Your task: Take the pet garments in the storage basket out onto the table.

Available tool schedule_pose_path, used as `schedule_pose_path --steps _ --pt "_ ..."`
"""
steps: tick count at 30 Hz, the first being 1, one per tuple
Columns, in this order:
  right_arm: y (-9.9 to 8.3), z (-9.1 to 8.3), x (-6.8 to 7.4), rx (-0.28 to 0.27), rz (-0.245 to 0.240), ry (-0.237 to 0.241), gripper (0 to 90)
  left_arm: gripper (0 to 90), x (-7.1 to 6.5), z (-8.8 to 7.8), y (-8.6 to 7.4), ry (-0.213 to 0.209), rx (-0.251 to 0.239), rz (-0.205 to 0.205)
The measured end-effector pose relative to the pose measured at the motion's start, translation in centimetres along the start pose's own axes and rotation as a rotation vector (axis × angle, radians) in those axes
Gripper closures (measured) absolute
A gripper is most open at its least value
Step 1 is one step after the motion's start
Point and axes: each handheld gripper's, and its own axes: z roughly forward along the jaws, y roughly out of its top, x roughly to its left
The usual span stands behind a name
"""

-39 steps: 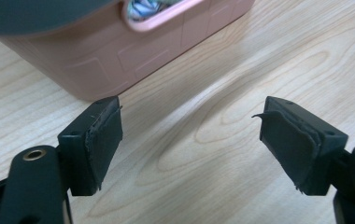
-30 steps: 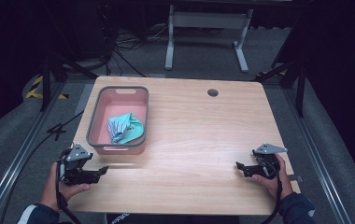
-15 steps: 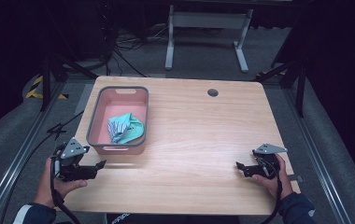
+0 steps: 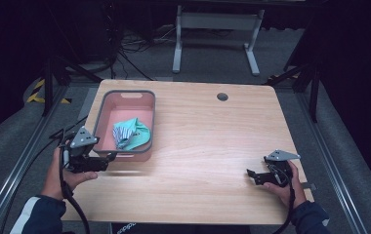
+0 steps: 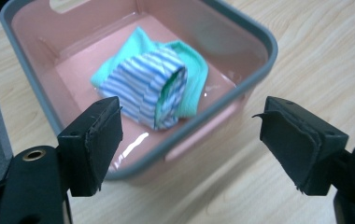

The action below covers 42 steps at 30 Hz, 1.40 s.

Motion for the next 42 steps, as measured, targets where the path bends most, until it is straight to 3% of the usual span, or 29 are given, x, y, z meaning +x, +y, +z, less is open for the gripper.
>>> schedule_pose_path --steps 5,9,17,24,30,32,34,35,37,42 --pt "0.0 0.0 0.0 0.000 0.000 0.000 9.5 21.5 0.4 1.6 2.2 -0.022 0.028 0.001" --pt "0.0 0.0 0.0 0.000 0.000 0.000 9.5 20.5 1.2 3.3 3.5 -0.024 0.084 -0.012" --pt "0.0 0.0 0.0 0.000 0.000 0.000 9.5 19.4 2.8 7.0 5.0 -0.020 0.183 -0.050" --pt "0.0 0.0 0.0 0.000 0.000 0.000 9.5 19.4 3.3 9.6 5.9 -0.008 0.240 -0.079" --pt "0.0 0.0 0.0 0.000 0.000 0.000 9.5 18.7 3.9 12.3 6.9 0.017 0.347 -0.121" --pt "0.0 0.0 0.0 0.000 0.000 0.000 9.5 18.0 4.1 13.4 6.9 0.005 0.404 -0.149" --pt "0.0 0.0 0.0 0.000 0.000 0.000 9.5 17.9 4.1 14.5 6.9 0.023 0.456 -0.142" --pt "0.0 0.0 0.0 0.000 0.000 0.000 9.5 17.8 4.1 14.5 6.9 0.023 0.456 -0.142" --pt "0.0 0.0 0.0 0.000 0.000 0.000 9.5 17.9 4.0 15.7 6.9 0.033 0.516 -0.139" --pt "0.0 0.0 0.0 0.000 0.000 0.000 9.5 17.0 4.1 16.6 7.5 0.061 0.556 -0.137"
